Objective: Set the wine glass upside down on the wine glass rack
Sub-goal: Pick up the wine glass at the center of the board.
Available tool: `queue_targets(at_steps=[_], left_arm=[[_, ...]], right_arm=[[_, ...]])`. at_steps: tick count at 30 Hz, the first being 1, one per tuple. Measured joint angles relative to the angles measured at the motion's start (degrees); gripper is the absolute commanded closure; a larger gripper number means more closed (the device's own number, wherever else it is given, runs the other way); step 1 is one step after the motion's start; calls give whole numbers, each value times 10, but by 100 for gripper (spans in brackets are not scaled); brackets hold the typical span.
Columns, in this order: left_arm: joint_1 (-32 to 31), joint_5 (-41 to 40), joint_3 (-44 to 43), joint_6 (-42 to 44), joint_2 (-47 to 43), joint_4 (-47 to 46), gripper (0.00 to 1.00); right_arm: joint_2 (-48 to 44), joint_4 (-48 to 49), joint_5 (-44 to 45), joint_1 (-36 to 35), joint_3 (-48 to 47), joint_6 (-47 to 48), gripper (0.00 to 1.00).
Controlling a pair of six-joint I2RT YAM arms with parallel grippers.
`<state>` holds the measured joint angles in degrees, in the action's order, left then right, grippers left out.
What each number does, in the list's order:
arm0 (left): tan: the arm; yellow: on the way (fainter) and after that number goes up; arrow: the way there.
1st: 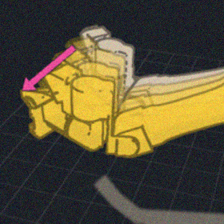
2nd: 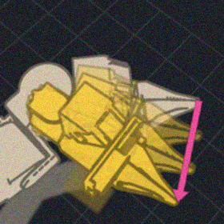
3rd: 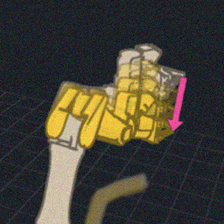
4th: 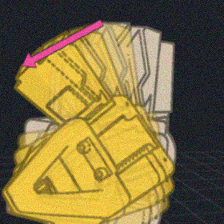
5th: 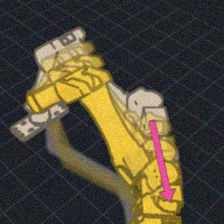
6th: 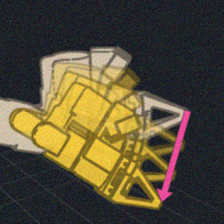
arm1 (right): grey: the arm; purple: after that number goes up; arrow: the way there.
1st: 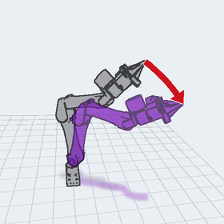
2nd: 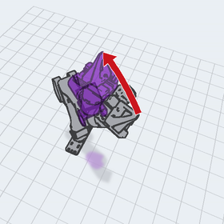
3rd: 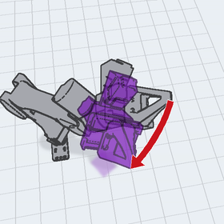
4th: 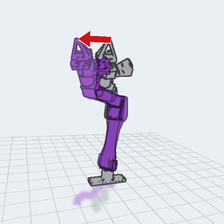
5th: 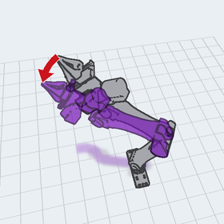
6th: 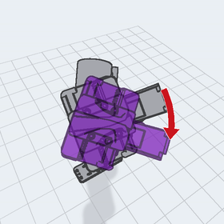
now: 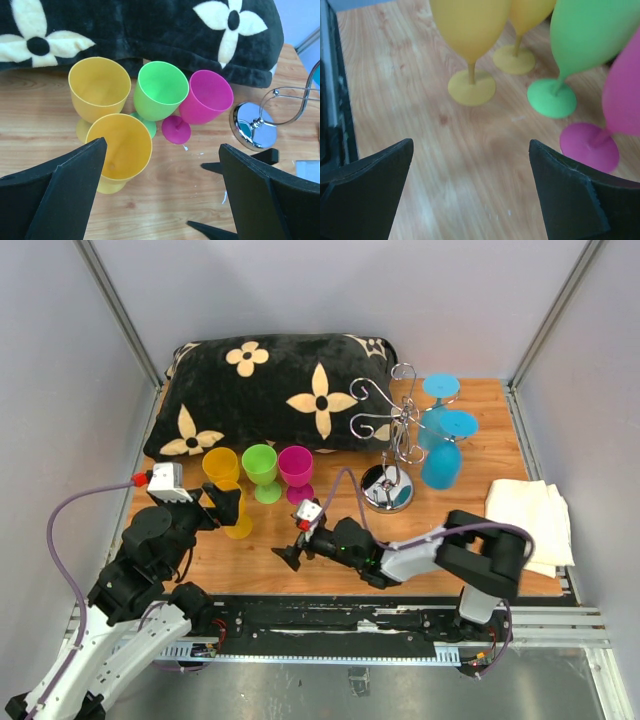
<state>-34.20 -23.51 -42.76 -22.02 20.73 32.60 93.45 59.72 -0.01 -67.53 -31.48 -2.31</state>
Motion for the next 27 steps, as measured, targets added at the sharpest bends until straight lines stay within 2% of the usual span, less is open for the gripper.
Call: queue_targets(at_steps=[6,10,27], left_arm=[[0,-21,4,0,-3,0,0],[0,-27,4,-1,-3,0,0],[0,-39,13,0,-43,-4,0]], right_arm=[[170,127,12,-15,-98,8,0],[223,156,33,-18,-143,15,0],[344,118,41,-19,-322,63,0]])
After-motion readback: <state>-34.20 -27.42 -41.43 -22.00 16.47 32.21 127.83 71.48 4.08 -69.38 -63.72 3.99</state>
